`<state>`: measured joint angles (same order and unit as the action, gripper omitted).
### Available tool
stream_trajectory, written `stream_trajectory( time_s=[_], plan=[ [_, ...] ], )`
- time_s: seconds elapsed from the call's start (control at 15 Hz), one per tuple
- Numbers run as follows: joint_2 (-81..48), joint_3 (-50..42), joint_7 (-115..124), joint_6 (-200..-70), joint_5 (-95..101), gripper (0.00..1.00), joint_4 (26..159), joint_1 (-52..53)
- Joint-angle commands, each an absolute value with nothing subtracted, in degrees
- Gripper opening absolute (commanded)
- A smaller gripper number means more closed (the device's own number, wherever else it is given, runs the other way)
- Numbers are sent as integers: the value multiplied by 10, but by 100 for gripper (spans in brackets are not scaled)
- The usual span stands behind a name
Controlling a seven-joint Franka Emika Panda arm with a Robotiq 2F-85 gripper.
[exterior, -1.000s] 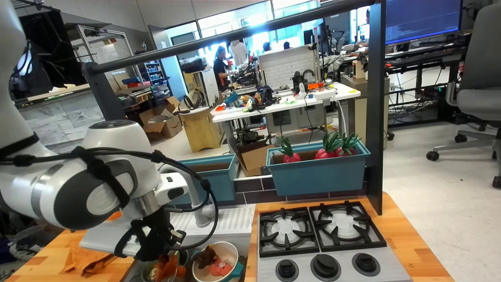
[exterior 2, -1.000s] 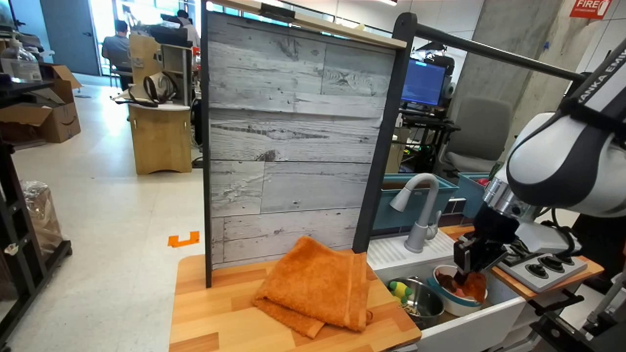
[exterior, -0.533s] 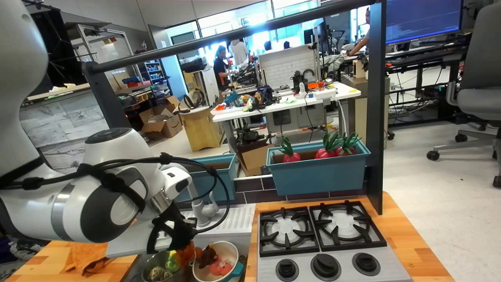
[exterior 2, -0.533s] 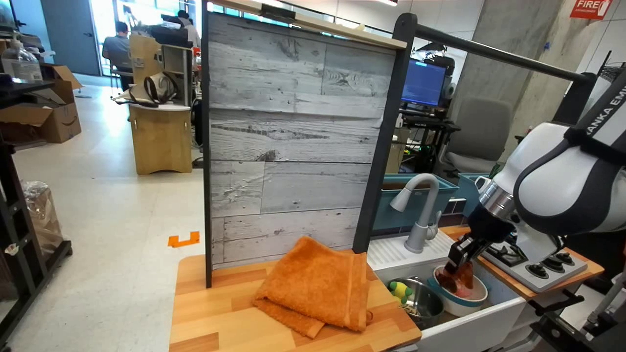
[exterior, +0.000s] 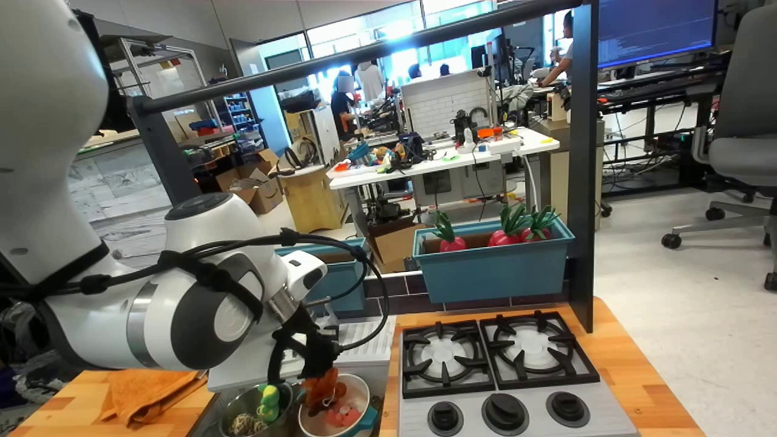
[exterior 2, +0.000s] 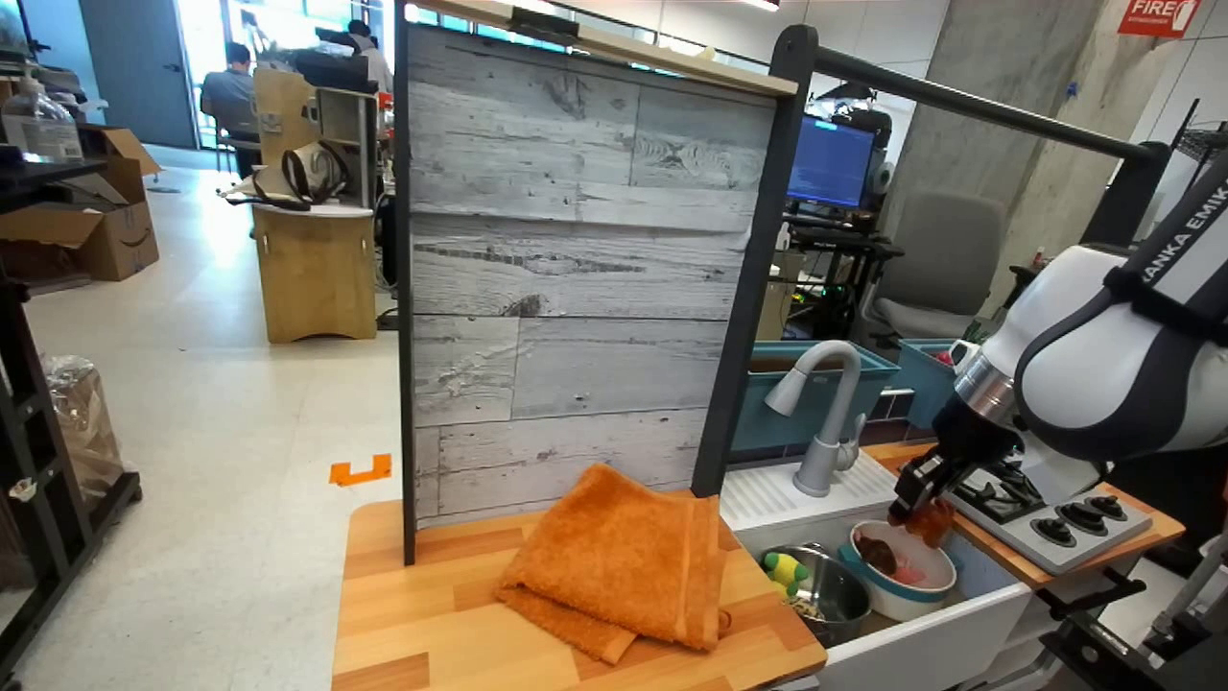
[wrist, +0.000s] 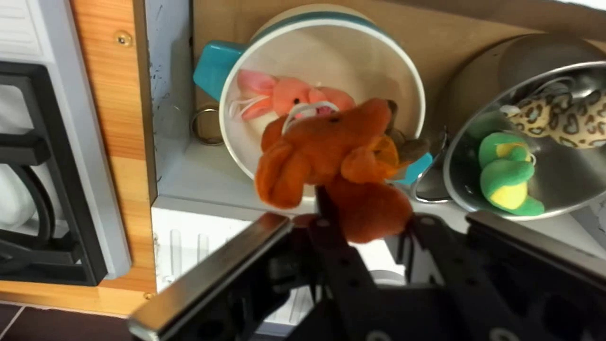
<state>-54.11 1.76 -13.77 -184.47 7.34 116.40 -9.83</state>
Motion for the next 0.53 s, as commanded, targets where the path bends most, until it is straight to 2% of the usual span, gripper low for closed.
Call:
stream_trajectory(
  time_s=[0.0,0.27,0.4,0.47],
  plan=[
    [-518,13,-129,-1846,84,56,1181,-94],
    [-400,-65,-118,-1841,82,85,1278,-20],
    [-345,-61,-130,-1817,93,99,1314,-23],
    [-312,-14,-149,-1806,105,100,1334,-67]
  ],
)
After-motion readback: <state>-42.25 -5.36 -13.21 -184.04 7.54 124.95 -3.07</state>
